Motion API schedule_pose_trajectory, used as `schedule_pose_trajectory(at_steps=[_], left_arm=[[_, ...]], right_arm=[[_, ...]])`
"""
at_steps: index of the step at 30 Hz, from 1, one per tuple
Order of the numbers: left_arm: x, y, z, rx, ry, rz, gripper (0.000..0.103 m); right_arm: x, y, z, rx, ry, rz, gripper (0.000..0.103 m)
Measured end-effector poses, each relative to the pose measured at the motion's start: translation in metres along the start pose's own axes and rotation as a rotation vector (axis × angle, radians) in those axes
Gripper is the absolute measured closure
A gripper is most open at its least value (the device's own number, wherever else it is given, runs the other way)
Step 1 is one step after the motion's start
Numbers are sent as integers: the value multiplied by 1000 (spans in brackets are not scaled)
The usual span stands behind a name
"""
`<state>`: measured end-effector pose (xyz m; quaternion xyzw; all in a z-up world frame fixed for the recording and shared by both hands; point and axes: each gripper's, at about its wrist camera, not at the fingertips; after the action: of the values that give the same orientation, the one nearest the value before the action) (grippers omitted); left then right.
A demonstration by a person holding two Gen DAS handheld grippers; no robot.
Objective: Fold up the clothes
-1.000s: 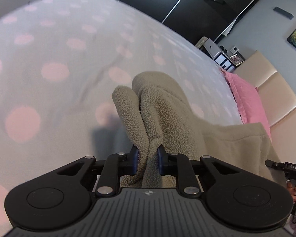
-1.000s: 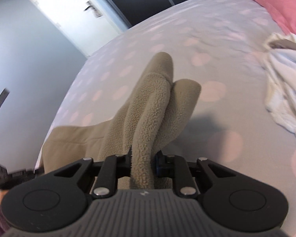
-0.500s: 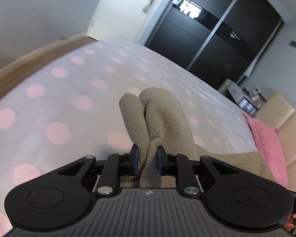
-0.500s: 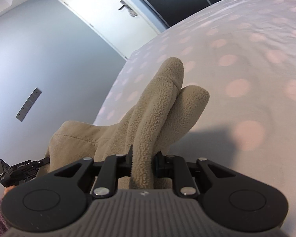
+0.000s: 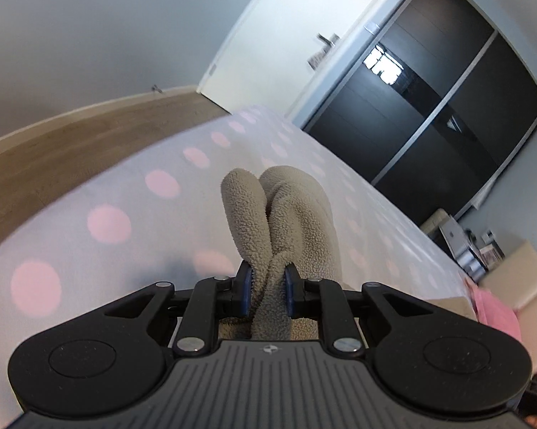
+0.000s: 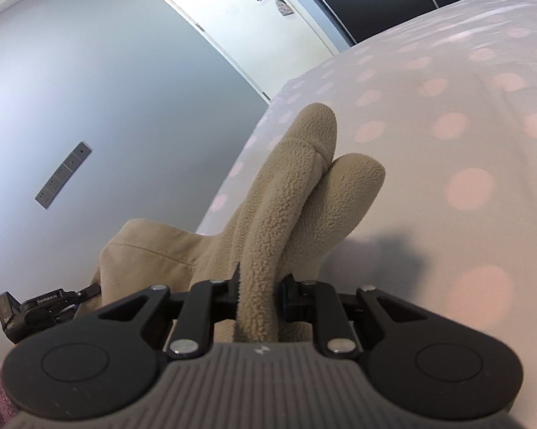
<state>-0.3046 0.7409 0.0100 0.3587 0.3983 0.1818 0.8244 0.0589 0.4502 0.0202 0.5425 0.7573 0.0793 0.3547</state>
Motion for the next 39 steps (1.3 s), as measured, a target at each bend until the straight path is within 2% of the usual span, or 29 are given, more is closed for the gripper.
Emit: schedule_pose_trajectory(at_steps=[3,7,11,15,18,22,23,24,25,29,32,33,35,37,39], left_arm=[[14,16,-27,-26,45,45,88],[22,31,-54,-14,116,122,88],[34,23,-71,36,178,147,88],[48,6,-84,38,220,141,88],[55,1,-87,45,285,128,85],[60,-3,-84,51,365,107,74],[59,-3,-84,52,381,107,68],[58,-4,-83,54,394,107,56],[54,-5,-83,57,392,105,52],[38,-13,-89,68,395,81,49],[23,-24,-94,82,399,58,47],[19,-28,-94,94,400,48,47],[10,-38,-92,119,396,29,47],[-2,-50,-89,143,387,11,47],[-14,-62,-83,162,370,2,46]], right_arm=[[39,-3,-15,3,39,12,83],[88,-15,-31,15,98,20,83],[122,-37,-33,-24,129,40,83],[138,-45,-9,-19,100,45,83],[151,-48,1,-29,28,17,83],[143,-67,14,39,-53,-1,84],[140,-73,15,40,-69,-1,84],[138,-77,14,24,-83,4,84],[141,-78,14,18,-101,0,84],[153,-69,19,35,-145,-37,78],[133,-70,25,9,-141,-39,63],[126,-72,24,-22,-145,-41,53],[110,-83,25,-74,-147,-60,54],[99,-91,30,-91,-153,-96,48],[85,-106,33,-104,-145,-107,49]])
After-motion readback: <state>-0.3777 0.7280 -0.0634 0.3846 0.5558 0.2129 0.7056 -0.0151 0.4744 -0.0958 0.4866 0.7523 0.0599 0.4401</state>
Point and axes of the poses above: each gripper's, at about its wrist camera, not at the fingertips, and x roughly the way its jaws point, z to its right, y to its top, and after that the axes turned 8 degrees about x, right-handed
